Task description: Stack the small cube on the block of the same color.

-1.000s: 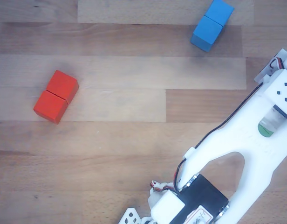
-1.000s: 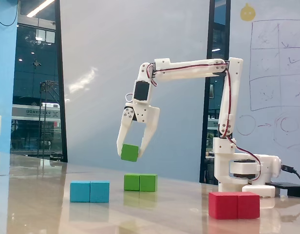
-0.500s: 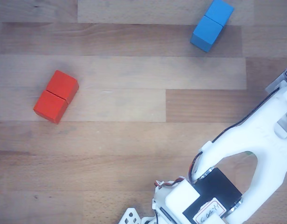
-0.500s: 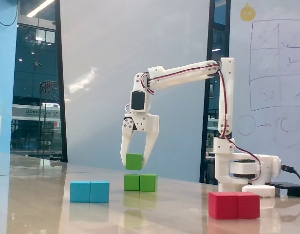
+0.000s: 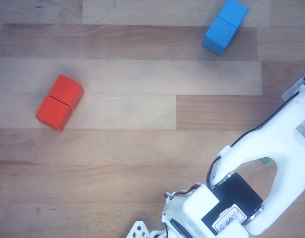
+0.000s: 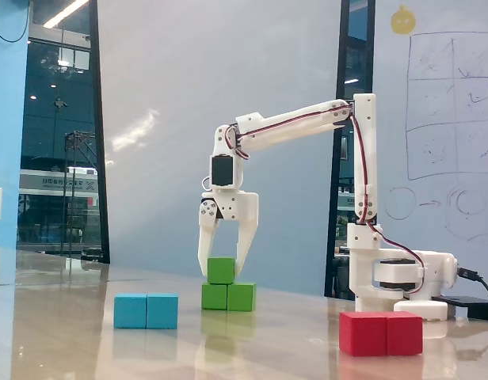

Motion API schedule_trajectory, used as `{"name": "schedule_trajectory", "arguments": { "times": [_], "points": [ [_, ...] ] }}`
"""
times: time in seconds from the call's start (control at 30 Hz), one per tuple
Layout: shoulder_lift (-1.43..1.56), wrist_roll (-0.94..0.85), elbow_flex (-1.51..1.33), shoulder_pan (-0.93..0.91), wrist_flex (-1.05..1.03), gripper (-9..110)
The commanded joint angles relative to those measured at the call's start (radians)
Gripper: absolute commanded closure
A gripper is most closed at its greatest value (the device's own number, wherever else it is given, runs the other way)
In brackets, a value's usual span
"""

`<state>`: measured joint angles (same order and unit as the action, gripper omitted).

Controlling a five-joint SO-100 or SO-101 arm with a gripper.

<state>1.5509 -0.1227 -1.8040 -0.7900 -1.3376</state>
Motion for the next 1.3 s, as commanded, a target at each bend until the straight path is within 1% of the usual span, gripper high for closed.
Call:
{"name": "schedule_trajectory", "arguments": {
  "times": [0.0, 0.5, 0.6, 0.83, 0.97, 1.13, 1.27],
  "points": [
    [0.017, -0.009, 0.101, -0.008, 0.018, 88],
    [-0.023, -0.009, 0.098, -0.008, 0.012, 86],
    [-0.023, -0.009, 0.097, -0.008, 0.002, 82],
    [-0.025, -0.009, 0.077, -0.011, -0.002, 66],
    [-0.015, -0.009, 0.035, -0.014, -0.002, 59],
    [-0.002, -0.009, 0.034, -0.006, -0.003, 55],
    [0.041, -0.009, 0.038, 0.060, -0.003, 54]
  ]
}}
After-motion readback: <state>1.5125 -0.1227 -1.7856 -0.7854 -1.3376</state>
